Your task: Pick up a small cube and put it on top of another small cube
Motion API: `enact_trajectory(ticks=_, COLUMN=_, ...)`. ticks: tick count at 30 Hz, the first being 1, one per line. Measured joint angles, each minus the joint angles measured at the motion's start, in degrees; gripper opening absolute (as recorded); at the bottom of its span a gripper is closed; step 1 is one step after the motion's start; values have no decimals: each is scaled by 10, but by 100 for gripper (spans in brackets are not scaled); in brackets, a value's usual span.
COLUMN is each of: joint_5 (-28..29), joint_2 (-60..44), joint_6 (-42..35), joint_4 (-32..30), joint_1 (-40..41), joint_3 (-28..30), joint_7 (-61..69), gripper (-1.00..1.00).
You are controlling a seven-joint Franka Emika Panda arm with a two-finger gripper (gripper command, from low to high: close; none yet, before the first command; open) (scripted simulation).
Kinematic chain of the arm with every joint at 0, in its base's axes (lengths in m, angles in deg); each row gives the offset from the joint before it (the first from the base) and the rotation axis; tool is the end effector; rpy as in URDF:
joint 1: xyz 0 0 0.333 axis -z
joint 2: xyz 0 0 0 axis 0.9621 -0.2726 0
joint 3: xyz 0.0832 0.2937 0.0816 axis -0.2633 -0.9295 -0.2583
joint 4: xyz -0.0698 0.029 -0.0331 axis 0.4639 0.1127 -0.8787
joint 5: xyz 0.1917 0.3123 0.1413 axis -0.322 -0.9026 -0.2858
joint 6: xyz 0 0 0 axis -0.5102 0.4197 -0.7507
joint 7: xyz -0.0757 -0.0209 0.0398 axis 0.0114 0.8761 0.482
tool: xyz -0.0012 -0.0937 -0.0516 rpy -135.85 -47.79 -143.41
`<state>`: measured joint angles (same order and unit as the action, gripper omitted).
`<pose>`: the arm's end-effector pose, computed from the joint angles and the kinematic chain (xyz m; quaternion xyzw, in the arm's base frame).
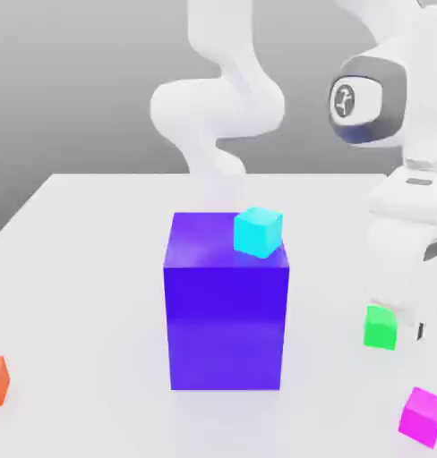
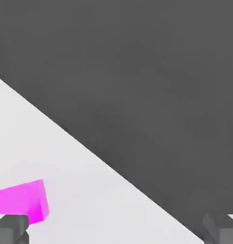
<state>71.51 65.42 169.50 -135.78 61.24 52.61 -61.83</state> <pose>0.4835 0.2370 0.2889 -0.9974 0.0163 -0.0696 0.0064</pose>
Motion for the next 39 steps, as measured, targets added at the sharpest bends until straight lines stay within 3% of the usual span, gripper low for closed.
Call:
enact_trajectory(ticks=5, joint_5=18, joint_2=-104, joint_6=33, joint_4=1, joint_1=-26, joint_3=-17, joint_7=18, gripper=0)
enact_trajectory(ticks=9, joint_5=50, joint_2=-187, joint_6=90, joint_4=17, joint_1=-54, joint_3=10, joint_7=0, gripper=0)
enact_trajectory(ticks=10, joint_5=55, joint_2=-202, joint_6=101, joint_4=21, joint_1=-59, joint_3=16, joint_7=-4, gripper=-100)
enact_trajectory(ticks=16, joint_5=59, joint_2=-209, joint_6=106, joint_4=22, joint_1=-62, joint_3=19, joint_7=-7, gripper=-100)
enact_trajectory(ticks=21, joint_5=22, joint_2=-132, joint_6=48, joint_4=4, joint_1=-40, joint_3=-10, joint_7=20, gripper=-100)
enact_trajectory(ticks=31, joint_5=-145, joint_2=76, joint_6=38, joint_4=-175, joint_1=-79, joint_3=-98, joint_7=-93, gripper=-100)
enact_trajectory(ticks=35, joint_5=-163, joint_2=147, joint_6=44, joint_4=-253, joint_1=-101, joint_3=-116, joint_7=-183, gripper=-100)
enact_trajectory(ticks=39, joint_5=-127, joint_2=133, joint_6=76, joint_4=-272, joint_1=-91, joint_3=-122, joint_7=-237, gripper=-100)
